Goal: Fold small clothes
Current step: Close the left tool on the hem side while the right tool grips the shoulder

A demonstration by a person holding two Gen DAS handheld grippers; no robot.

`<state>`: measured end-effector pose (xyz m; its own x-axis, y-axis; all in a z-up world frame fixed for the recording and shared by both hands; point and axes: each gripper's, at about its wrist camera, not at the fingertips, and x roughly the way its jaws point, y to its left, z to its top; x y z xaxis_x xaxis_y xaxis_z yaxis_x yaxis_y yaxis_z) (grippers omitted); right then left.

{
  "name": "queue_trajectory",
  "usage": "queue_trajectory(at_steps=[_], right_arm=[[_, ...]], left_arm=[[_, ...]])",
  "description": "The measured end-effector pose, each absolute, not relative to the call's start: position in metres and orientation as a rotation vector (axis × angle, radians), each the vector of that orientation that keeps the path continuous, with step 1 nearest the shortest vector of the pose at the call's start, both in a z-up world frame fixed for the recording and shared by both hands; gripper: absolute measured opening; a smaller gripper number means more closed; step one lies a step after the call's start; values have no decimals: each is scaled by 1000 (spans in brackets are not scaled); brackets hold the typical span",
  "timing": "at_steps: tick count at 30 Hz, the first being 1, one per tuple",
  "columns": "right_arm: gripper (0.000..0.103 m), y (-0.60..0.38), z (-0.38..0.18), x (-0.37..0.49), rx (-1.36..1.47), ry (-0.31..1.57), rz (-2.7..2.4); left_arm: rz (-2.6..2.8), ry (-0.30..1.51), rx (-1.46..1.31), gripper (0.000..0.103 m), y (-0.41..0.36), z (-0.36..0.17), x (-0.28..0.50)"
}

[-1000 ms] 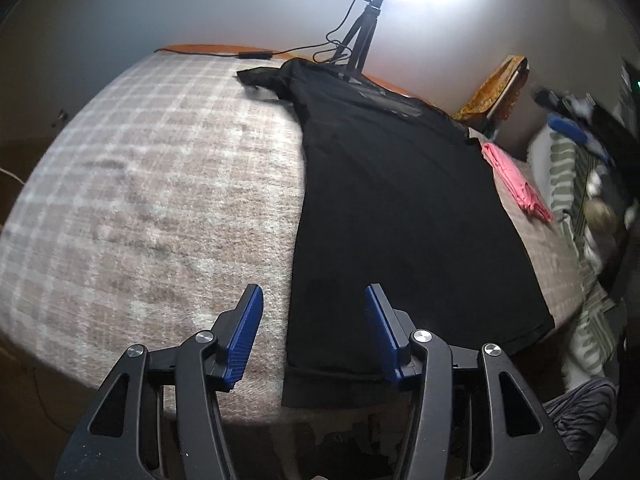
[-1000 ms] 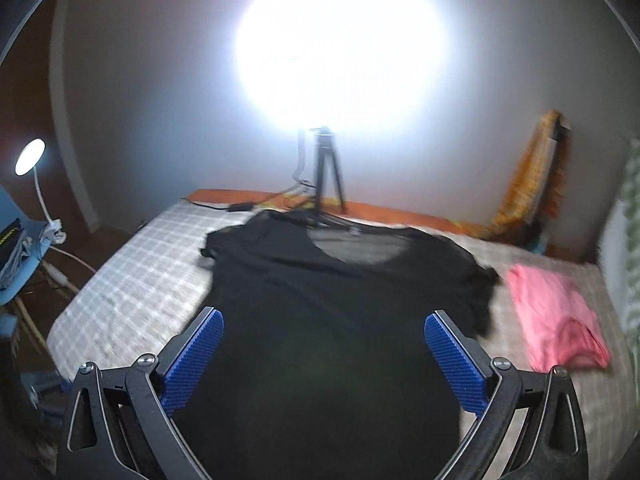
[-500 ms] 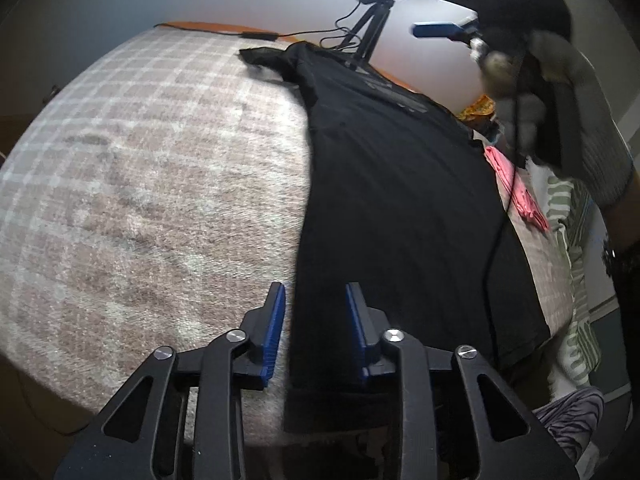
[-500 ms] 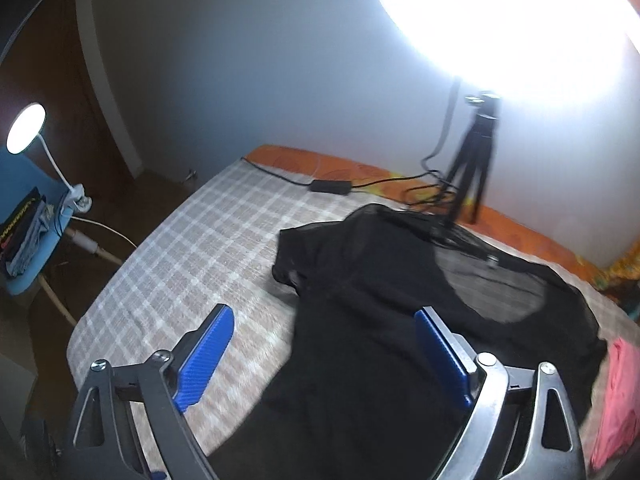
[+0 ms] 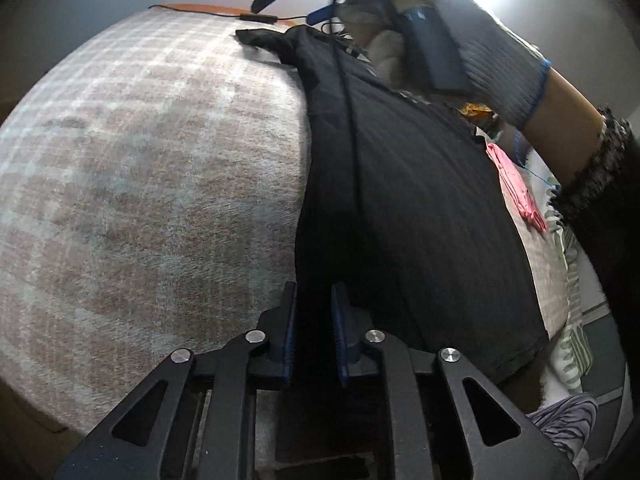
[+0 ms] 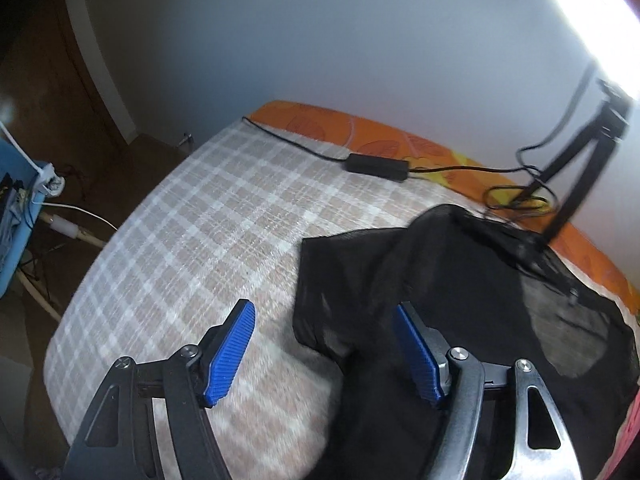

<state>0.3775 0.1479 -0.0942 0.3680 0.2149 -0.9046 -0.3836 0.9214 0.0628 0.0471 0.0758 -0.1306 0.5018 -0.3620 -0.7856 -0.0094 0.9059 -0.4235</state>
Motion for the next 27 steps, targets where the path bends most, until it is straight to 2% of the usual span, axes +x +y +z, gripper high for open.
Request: queue_trajectory(at_steps=[10, 14, 17, 19, 25, 26, 27], right_arm=[[71, 171, -137, 416, -206, 1178, 310], [60, 166, -149, 424, -195, 1205, 284], [58, 164, -150, 428, -193, 1198, 285], [53, 164, -149, 430, -199, 1198, 282], [15, 147, -146, 435, -130, 1207, 263], [5, 142, -144, 435, -100, 1206, 269], [3, 137, -142, 435, -76, 1204, 269]], left_arm=[[-227, 1024, -415, 8, 81, -132, 50], [-230, 1025, -414, 7, 79, -132, 52], [-232, 1023, -409, 6, 77, -131, 53], [-232, 1021, -407, 5, 76, -131, 53], [-243, 1019, -389, 2, 69, -131, 53], [-247, 1019, -388, 2, 68, -131, 52], [-250, 1018, -390, 2, 67, -130, 52]])
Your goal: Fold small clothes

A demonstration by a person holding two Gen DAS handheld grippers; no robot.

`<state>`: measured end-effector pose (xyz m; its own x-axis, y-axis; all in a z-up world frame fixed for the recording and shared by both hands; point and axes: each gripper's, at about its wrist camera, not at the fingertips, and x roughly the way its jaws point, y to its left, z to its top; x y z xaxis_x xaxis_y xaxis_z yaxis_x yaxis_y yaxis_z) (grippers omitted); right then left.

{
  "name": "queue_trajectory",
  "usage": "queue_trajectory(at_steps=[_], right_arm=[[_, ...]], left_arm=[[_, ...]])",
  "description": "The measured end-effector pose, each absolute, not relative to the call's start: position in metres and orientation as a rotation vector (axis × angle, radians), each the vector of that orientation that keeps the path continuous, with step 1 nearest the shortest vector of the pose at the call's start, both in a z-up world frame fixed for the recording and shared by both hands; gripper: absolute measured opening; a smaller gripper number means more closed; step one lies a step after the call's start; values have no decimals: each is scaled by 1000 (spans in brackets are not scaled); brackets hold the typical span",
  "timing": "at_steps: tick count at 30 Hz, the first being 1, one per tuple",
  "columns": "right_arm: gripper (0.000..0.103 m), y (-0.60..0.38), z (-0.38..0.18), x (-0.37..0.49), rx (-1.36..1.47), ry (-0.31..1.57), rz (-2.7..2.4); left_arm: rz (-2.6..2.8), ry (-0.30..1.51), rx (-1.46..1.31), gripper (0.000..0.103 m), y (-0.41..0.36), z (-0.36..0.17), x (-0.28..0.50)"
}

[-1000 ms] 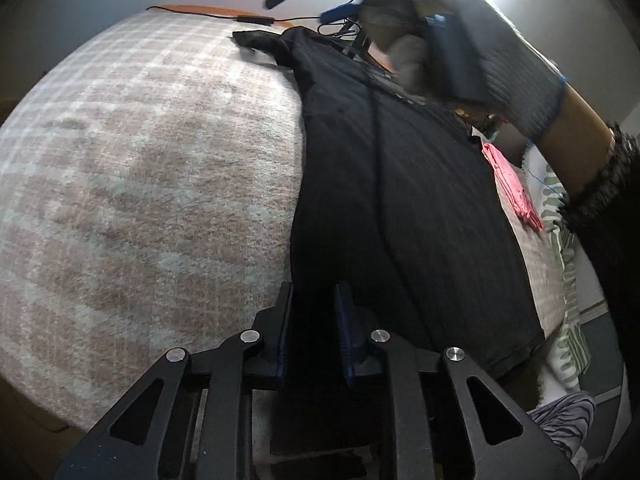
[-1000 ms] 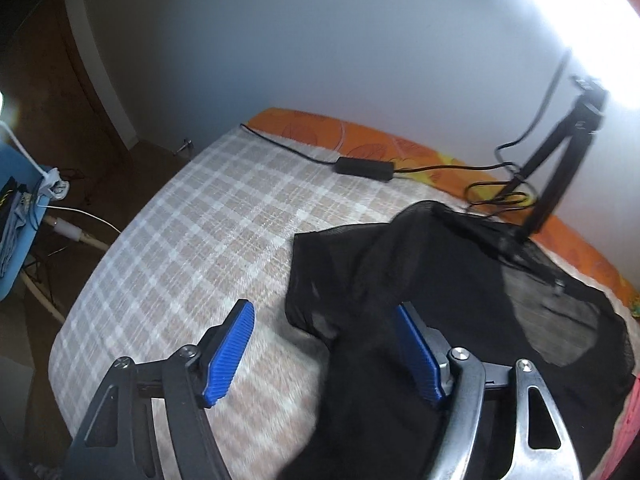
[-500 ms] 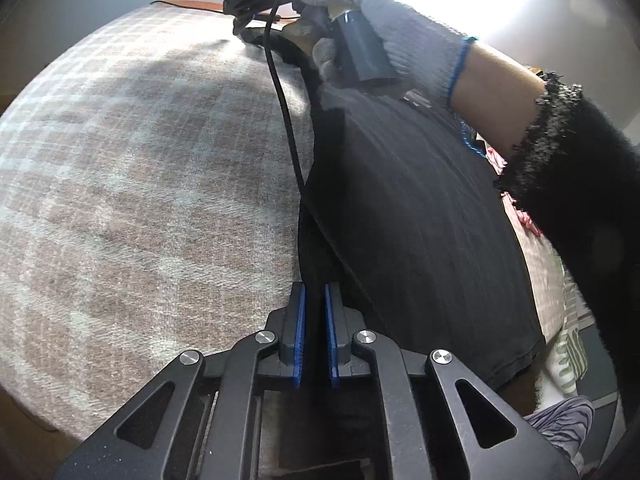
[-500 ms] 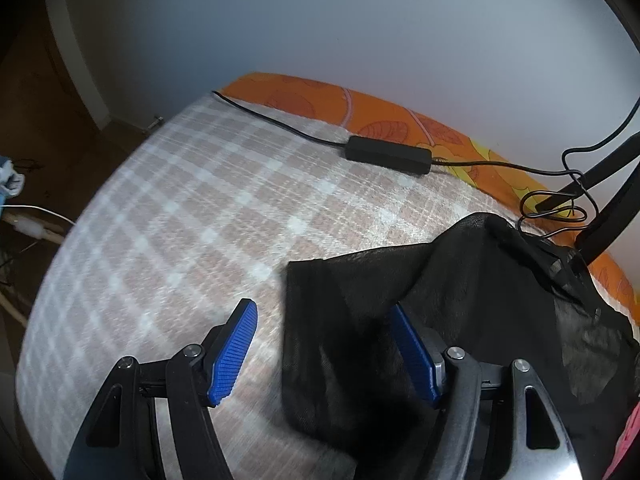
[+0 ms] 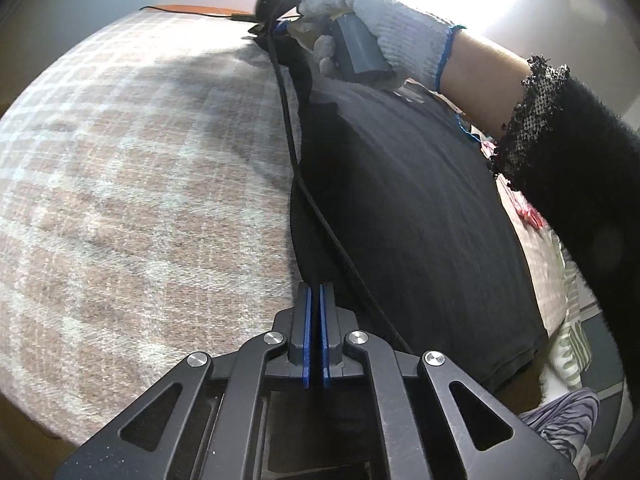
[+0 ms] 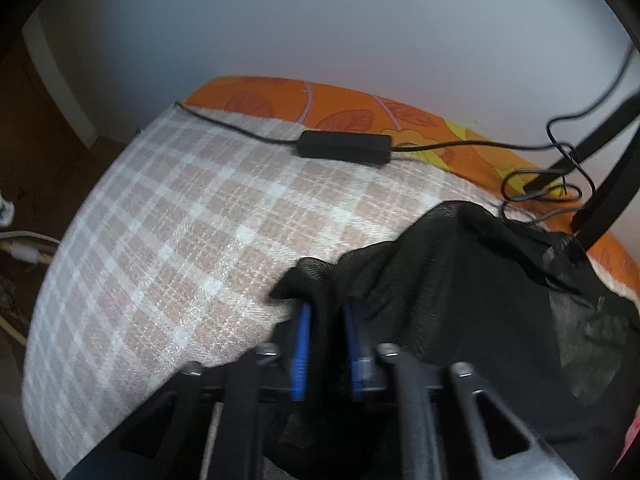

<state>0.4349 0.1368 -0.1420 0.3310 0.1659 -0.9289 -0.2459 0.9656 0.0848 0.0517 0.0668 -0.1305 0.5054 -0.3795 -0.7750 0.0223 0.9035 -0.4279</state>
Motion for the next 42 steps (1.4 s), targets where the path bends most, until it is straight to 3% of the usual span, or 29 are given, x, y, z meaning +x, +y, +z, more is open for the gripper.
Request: queue_trajectory(at_steps=[21, 42], right_arm=[[0, 28, -67, 403, -17, 1036, 165], [0, -115, -106, 372, 73, 1076, 9]], left_arm=[[-407, 929, -371, 1, 28, -95, 51], [-575, 980, -179, 1, -65, -100, 59]])
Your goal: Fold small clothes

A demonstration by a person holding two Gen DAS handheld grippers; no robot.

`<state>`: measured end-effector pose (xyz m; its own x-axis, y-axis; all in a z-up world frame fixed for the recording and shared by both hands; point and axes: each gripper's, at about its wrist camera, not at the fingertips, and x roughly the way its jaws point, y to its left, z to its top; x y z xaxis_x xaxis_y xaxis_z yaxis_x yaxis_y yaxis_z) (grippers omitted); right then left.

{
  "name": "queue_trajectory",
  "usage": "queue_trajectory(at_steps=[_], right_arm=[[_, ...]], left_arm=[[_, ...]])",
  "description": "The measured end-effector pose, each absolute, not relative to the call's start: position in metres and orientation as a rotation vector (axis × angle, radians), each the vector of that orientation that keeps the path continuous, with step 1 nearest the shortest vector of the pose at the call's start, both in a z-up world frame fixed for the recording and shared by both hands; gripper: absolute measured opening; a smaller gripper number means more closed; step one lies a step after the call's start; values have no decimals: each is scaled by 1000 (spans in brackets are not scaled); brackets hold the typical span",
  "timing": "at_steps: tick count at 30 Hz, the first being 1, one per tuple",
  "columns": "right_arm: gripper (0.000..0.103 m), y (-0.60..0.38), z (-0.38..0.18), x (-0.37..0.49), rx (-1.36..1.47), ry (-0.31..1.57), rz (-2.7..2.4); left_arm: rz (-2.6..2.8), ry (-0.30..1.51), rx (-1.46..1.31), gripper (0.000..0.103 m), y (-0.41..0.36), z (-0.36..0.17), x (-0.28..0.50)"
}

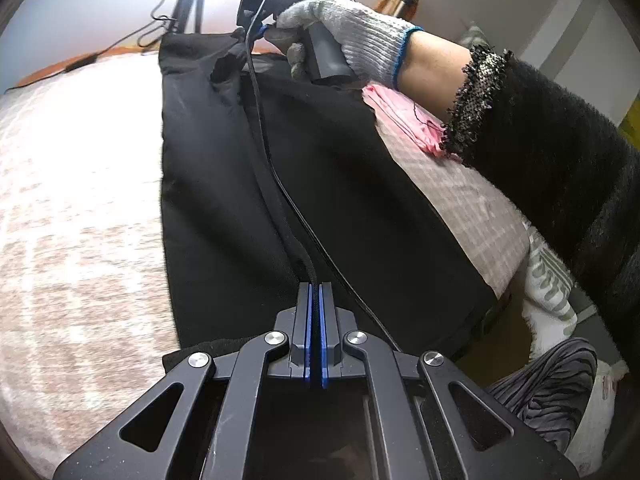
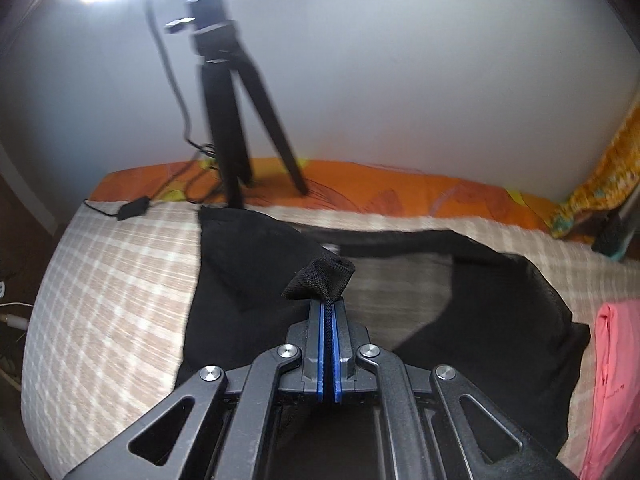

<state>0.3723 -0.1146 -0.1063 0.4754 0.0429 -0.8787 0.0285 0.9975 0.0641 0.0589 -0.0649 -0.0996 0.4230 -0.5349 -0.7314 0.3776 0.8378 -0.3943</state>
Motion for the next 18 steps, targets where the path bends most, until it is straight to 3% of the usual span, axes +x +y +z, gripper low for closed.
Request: queue_trajectory(at_steps=[5, 8, 9, 11, 13, 18], right_arm=[[0, -137, -118, 369, 87, 1094, -4], [6, -143, -127, 368, 90, 1130, 18], [23, -145, -129, 367, 84, 1131, 7], [41, -151, -129, 362, 86, 1121, -10], [41, -155, -127, 359, 99, 1119, -11], [41, -169, -109, 343, 127, 1089, -9]], left_arm=[[-584, 1001, -152, 1, -74, -104, 62], [-601, 1026, -142, 1, -80, -108, 62], [-594, 1029, -129, 1, -82, -109, 61], [-598, 1041, -120, 12, -83, -110, 61], [-629, 1060, -140, 24, -85, -109, 59], [-689, 1038, -117, 27, -86, -99, 43]])
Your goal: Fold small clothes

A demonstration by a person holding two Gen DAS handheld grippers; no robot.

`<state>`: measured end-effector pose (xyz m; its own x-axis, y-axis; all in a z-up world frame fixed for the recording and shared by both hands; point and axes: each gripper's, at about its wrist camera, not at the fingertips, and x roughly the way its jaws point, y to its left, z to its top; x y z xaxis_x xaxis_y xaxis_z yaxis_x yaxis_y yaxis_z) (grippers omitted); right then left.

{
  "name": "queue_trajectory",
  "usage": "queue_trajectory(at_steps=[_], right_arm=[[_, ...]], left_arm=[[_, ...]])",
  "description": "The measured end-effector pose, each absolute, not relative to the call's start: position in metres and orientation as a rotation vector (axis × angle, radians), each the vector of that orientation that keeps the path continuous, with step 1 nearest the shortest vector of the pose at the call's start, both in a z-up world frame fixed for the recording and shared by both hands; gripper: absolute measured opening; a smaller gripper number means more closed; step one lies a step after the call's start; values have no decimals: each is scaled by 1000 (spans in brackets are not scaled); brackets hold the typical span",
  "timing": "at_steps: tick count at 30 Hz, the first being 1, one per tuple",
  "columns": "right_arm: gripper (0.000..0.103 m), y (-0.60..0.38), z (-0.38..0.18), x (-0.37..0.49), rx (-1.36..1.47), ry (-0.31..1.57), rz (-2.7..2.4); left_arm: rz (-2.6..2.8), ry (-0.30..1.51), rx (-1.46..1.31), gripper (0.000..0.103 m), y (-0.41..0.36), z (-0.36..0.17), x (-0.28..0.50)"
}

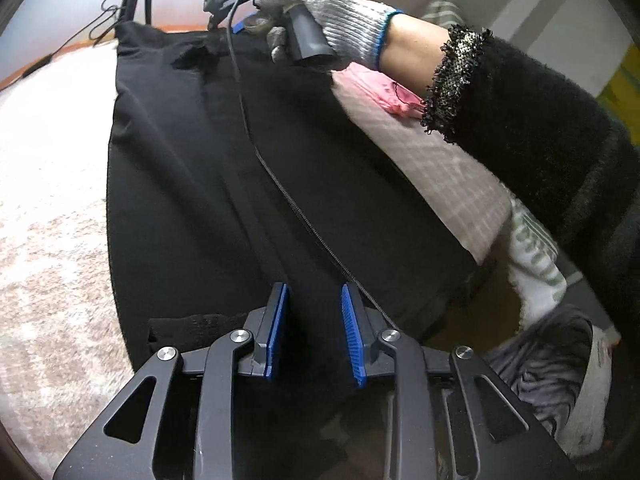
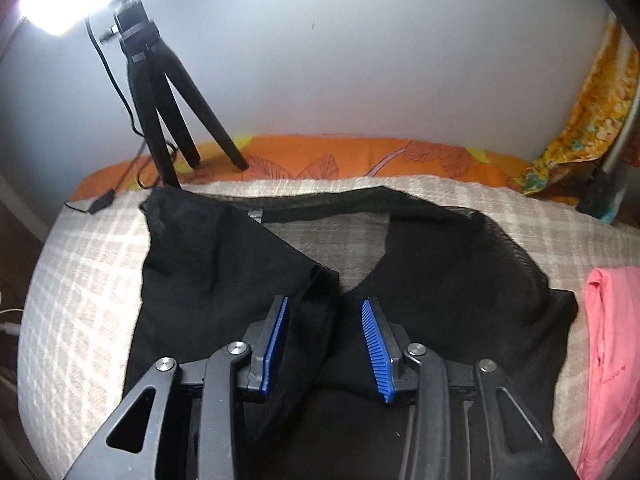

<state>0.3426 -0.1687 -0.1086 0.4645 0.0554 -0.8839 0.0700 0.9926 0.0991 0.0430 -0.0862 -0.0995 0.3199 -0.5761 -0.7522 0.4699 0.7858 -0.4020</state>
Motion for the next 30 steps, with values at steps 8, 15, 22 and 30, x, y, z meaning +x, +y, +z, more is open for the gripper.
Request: queue_trajectory(at_steps=[8, 15, 22, 30], right_arm=[[50, -198, -53, 275, 178, 998, 19], [55, -215, -17, 201, 171, 947, 22], [55, -241, -2, 121, 263, 917, 5], [55, -251, 1, 49, 365, 883, 18]], left_arm=[[-575, 943, -227, 28, -23, -77, 42], [-531, 878, -271, 28, -5, -57, 50], [-541, 934, -249, 28, -15, -71, 58], [-501, 1018, -132, 28, -31, -104, 60]])
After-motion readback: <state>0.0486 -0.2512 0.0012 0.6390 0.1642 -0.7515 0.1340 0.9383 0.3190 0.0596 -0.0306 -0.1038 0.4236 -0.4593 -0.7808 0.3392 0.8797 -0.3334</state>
